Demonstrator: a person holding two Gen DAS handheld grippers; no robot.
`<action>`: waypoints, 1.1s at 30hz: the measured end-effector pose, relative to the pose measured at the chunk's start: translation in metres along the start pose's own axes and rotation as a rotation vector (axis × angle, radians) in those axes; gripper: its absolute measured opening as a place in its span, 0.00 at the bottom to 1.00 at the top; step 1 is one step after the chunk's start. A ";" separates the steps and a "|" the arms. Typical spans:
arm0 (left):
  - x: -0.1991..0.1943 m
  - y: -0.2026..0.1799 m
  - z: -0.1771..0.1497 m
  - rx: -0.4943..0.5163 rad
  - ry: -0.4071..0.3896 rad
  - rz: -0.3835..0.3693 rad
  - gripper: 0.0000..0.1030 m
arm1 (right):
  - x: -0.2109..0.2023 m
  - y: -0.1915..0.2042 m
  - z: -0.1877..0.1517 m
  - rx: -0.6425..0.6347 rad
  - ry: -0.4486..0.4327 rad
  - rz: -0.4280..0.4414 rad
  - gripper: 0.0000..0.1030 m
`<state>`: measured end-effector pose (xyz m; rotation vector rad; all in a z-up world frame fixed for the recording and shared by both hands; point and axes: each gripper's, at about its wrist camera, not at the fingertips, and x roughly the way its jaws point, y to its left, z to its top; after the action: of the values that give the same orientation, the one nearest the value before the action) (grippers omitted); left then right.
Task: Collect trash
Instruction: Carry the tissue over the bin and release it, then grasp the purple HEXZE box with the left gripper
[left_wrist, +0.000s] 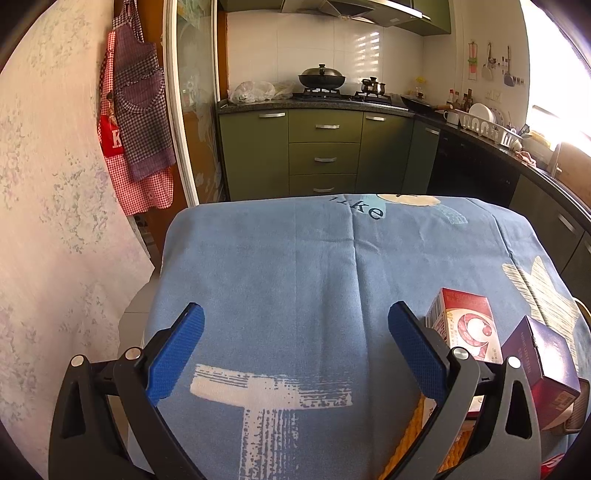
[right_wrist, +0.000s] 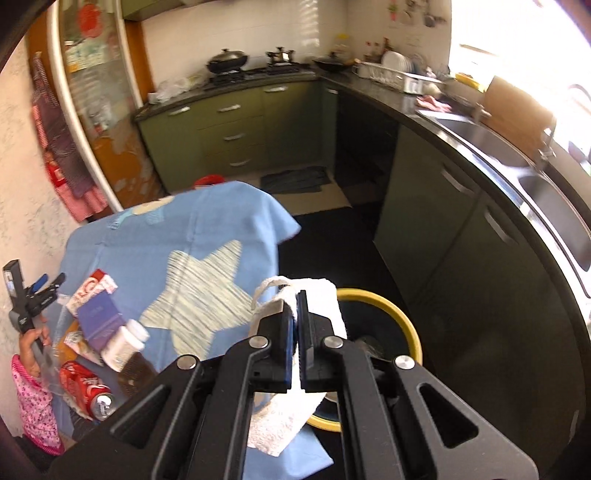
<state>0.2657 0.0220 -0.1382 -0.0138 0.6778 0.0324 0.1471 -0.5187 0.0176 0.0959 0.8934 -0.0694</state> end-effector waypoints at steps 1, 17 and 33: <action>0.001 0.000 0.000 0.001 0.002 0.001 0.95 | 0.007 -0.007 -0.004 0.015 0.019 -0.008 0.02; 0.000 -0.004 -0.001 0.011 0.002 -0.001 0.95 | 0.099 -0.065 -0.050 0.104 0.280 -0.095 0.54; -0.016 -0.012 0.005 0.037 -0.020 -0.049 0.95 | 0.064 -0.051 -0.078 0.116 0.201 -0.046 0.56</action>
<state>0.2566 0.0094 -0.1245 0.0055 0.6581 -0.0267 0.1219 -0.5620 -0.0841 0.1937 1.0928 -0.1565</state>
